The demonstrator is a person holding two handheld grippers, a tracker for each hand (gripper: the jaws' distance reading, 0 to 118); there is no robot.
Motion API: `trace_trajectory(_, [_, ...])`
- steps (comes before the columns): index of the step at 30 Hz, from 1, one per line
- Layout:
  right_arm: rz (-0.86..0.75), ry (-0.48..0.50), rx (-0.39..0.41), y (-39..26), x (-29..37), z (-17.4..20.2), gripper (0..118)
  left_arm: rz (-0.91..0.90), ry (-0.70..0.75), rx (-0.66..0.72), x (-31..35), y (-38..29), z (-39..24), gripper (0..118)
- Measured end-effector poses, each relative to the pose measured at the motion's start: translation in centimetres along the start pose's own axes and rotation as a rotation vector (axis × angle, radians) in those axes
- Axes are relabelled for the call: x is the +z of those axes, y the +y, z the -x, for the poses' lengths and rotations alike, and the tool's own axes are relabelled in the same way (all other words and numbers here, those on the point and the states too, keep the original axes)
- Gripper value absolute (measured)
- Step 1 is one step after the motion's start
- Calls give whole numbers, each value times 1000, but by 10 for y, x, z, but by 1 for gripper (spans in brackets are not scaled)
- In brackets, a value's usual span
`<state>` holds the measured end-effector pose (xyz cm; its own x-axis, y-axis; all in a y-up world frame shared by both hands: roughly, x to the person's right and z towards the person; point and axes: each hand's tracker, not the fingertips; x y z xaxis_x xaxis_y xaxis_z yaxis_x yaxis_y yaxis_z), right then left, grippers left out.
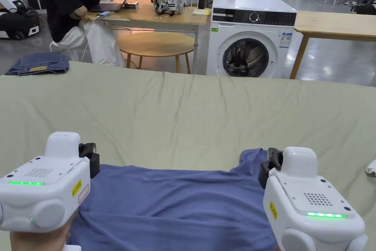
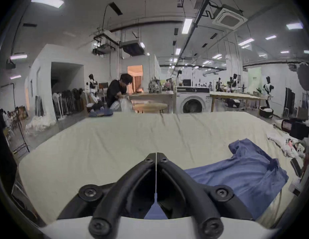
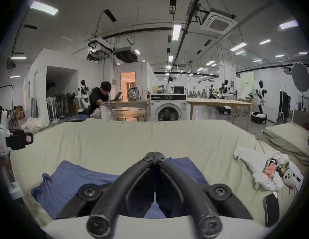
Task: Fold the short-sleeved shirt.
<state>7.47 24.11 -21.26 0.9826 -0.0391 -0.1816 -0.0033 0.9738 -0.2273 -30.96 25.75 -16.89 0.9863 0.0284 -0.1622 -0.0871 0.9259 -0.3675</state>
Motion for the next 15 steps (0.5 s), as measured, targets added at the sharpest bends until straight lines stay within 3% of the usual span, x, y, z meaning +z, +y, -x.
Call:
trace_trajectory(14, [127, -36, 29, -24, -42, -18, 0, 631, -117, 146, -197, 30, 100, 0])
trace_trajectory(15, [135, -39, 31, -26, -44, -20, 0, 672, -122, 168, -207, 29, 104, 4])
